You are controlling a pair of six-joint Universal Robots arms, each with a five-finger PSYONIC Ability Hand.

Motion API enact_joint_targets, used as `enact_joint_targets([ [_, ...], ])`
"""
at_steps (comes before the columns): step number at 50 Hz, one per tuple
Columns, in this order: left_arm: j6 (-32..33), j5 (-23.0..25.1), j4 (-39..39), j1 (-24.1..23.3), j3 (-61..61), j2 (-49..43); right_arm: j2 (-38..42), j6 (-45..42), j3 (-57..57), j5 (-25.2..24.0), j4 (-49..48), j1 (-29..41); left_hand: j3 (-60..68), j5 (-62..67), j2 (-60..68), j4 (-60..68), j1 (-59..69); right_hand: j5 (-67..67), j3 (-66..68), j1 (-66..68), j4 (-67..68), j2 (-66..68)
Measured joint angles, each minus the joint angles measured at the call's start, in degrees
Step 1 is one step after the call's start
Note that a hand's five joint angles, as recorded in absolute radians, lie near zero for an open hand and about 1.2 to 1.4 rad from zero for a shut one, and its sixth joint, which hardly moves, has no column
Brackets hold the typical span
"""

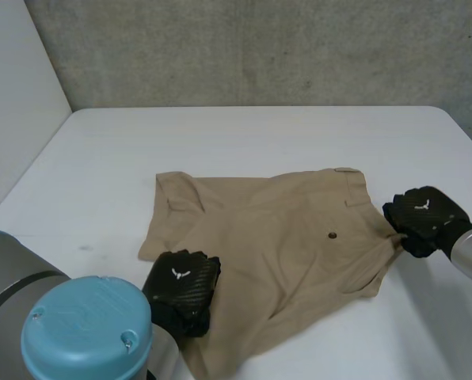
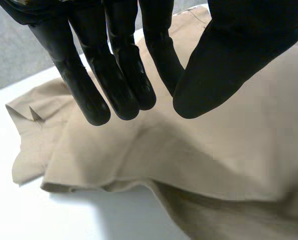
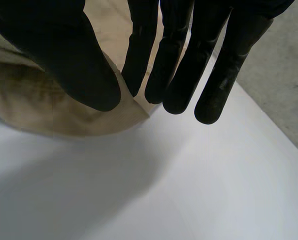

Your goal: Fold the shorts.

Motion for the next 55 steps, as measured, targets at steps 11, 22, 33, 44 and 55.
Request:
enact_joint_targets([
  [11, 7.7, 0.4, 1.2, 4.9, -0.4, 6.9, -11.1, 5.0, -0.6, 0.8, 1.9, 0.1, 0.4, 0.0, 0.4, 0.4, 0.0, 0.0, 0.0, 0.0, 0.0, 0.0],
  [22, 7.0, 4.8, 0.2, 3.9, -1.7, 15.7, -12.8, 6.4, -2.0, 2.1, 5.3, 0.6, -47.8, -46.9, -48.8, -49.0, -50.1, 0.2, 0.0, -0.1, 0.0, 0.0],
  [33, 3.8, 5.7, -1.4, -3.9, -0.1, 7.8, -2.2, 7.5, -6.8, 11.5, 5.2, 3.9, -52.2, -50.4, -52.6, -53.2, -50.7, 0.5, 0.0, -0.1, 0.0, 0.0],
  [44, -3.8, 5.6, -6.0, -4.8, 3.6, -0.7, 1.8, 10.5, -8.7, 16.3, 1.8, 5.8, -52.1, -50.0, -52.4, -53.1, -50.4, 0.5, 0.0, -0.1, 0.0, 0.0],
  [55, -7.2, 5.5, -7.1, -5.2, 4.7, -4.7, 2.1, 11.9, -8.0, 16.2, 0.9, 6.4, -47.4, -44.6, -47.7, -48.1, -44.5, 1.1, 0.0, -0.1, 0.0, 0.0],
])
